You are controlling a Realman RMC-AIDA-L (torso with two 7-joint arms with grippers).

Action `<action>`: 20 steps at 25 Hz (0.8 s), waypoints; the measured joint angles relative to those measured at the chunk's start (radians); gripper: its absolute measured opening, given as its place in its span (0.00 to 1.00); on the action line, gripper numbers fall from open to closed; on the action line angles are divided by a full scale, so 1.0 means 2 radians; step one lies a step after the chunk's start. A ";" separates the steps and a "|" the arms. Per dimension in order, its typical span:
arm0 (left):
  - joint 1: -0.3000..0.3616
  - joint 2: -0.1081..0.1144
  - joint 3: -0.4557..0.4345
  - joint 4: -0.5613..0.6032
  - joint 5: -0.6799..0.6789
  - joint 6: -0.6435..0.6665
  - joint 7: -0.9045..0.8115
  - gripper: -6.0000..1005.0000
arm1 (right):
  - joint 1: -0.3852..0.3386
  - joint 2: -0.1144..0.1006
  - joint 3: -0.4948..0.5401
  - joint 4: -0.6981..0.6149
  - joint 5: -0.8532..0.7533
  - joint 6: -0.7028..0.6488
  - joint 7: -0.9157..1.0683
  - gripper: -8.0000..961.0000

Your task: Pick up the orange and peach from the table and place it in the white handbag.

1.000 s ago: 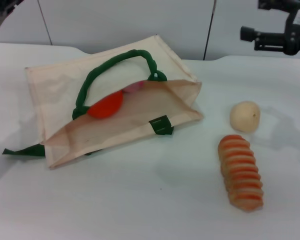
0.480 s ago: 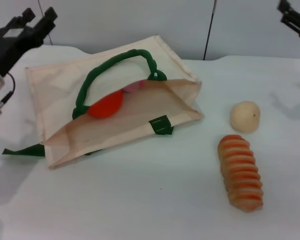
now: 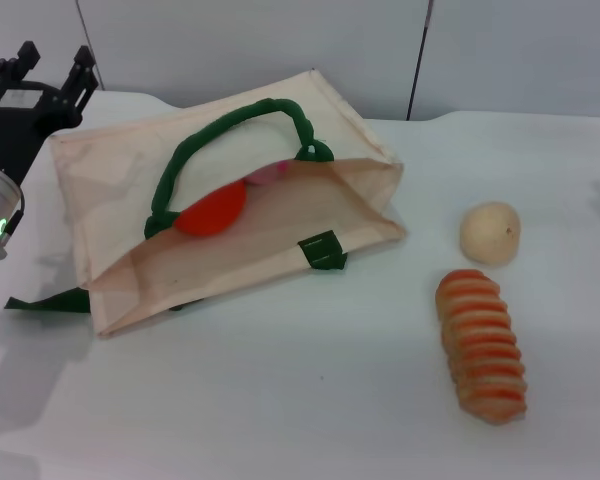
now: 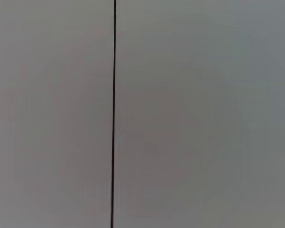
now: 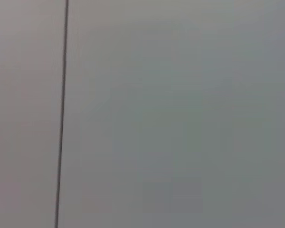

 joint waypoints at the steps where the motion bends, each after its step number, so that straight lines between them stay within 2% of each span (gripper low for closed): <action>1: 0.000 0.000 0.000 -0.001 0.000 -0.002 0.001 0.69 | -0.001 0.000 0.001 0.001 0.000 0.000 0.000 0.92; 20: 0.011 -0.001 0.000 -0.004 -0.008 -0.053 -0.003 0.69 | -0.010 0.000 0.015 0.013 0.002 0.001 0.002 0.92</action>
